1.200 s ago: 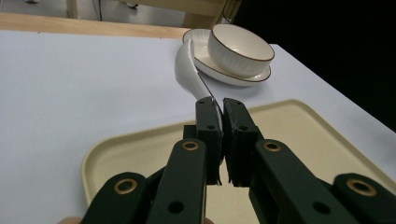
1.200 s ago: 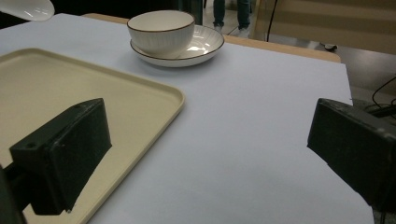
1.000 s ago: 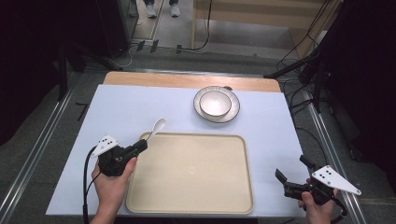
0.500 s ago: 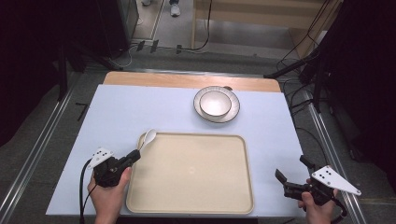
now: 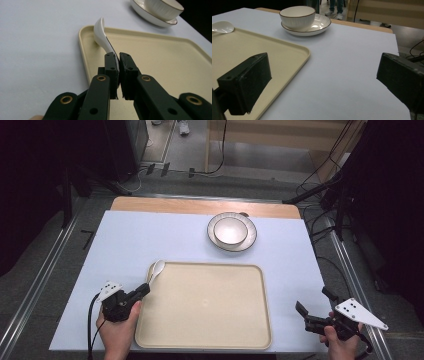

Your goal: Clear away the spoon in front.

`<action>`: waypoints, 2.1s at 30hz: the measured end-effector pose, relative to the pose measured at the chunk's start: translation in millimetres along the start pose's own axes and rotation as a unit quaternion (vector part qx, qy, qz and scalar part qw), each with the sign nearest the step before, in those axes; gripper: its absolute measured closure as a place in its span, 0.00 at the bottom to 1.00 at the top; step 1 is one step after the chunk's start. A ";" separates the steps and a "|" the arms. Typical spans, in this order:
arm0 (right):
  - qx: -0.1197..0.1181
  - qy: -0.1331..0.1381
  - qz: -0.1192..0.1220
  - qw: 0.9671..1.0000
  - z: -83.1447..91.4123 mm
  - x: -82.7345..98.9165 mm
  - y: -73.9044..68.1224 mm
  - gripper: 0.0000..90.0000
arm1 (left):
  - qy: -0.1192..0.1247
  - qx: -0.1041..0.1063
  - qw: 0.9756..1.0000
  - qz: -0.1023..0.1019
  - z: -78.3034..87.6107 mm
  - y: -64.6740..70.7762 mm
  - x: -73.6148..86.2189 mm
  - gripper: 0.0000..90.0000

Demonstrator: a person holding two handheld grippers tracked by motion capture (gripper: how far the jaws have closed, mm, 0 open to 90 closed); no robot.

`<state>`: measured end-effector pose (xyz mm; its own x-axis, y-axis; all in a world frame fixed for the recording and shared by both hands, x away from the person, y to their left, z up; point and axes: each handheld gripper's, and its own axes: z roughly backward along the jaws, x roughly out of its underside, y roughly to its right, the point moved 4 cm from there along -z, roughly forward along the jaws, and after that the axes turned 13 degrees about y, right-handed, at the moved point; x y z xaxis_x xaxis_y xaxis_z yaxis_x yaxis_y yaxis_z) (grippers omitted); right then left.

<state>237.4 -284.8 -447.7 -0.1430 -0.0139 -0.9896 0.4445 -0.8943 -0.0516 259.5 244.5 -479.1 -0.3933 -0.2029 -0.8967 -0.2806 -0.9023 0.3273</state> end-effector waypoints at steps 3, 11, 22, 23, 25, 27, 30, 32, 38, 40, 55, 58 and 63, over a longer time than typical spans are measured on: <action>0.000 -0.001 0.000 1.000 0.0 0.3 -0.2 0.00 | -0.010 -0.005 1.000 -0.007 -0.6 0.7 2.8 0.94; -0.006 -0.001 0.002 1.000 0.3 -0.3 -1.3 0.00 | -0.010 -0.009 1.000 -0.016 -0.1 -0.1 2.4 0.83; -0.006 0.003 0.000 1.000 1.0 -0.7 -0.8 0.00 | 0.009 0.013 0.999 -0.041 3.8 -2.1 -13.3 0.31; -0.006 0.003 0.000 1.000 1.2 -0.8 -0.7 0.00 | 0.011 0.017 0.999 -0.046 4.8 -3.4 -16.9 0.15; -0.005 0.003 -0.001 1.000 1.5 -0.8 -0.6 0.00 | 0.014 0.020 0.998 -0.050 5.7 -4.0 -18.8 0.04; -0.007 0.003 -0.001 1.000 1.9 -0.6 -0.1 0.00 | 0.021 0.033 0.998 -0.053 8.6 -5.0 -22.8 0.00; -0.006 0.003 -0.001 1.000 2.0 -0.6 0.2 0.00 | 0.029 0.036 0.997 -0.066 13.8 -7.0 -29.0 0.00; -0.006 0.003 -0.001 1.000 2.0 -0.5 0.2 0.00 | 0.033 0.035 0.997 -0.067 15.2 -8.0 -30.8 0.00; -0.004 0.001 -0.003 1.000 2.4 -0.2 0.7 0.00 | 0.038 0.032 0.996 -0.079 20.8 -14.3 -37.5 0.00; -0.003 0.001 -0.004 1.000 2.9 -0.2 1.2 0.00 | 0.039 0.032 0.995 -0.090 24.4 -17.6 -39.9 0.00; 0.001 0.000 -0.004 1.000 3.7 1.3 4.4 0.00 | 0.047 0.026 0.991 -0.123 47.5 -35.3 -51.6 0.00; 0.002 -0.001 -0.005 1.000 3.8 1.8 5.2 0.00 | 0.049 0.025 0.989 -0.135 52.5 -37.1 -52.8 0.00; 0.005 0.000 -0.007 1.000 4.1 1.8 6.1 0.00 | 0.058 0.026 0.989 -0.132 59.2 -42.5 -56.3 0.00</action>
<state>236.3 -292.2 -449.2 -0.1498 -0.0007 -0.9887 0.4344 -0.8984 -0.0652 241.8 316.8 -424.8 -0.1988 -0.0082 -0.9800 -0.4061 -0.9094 0.0900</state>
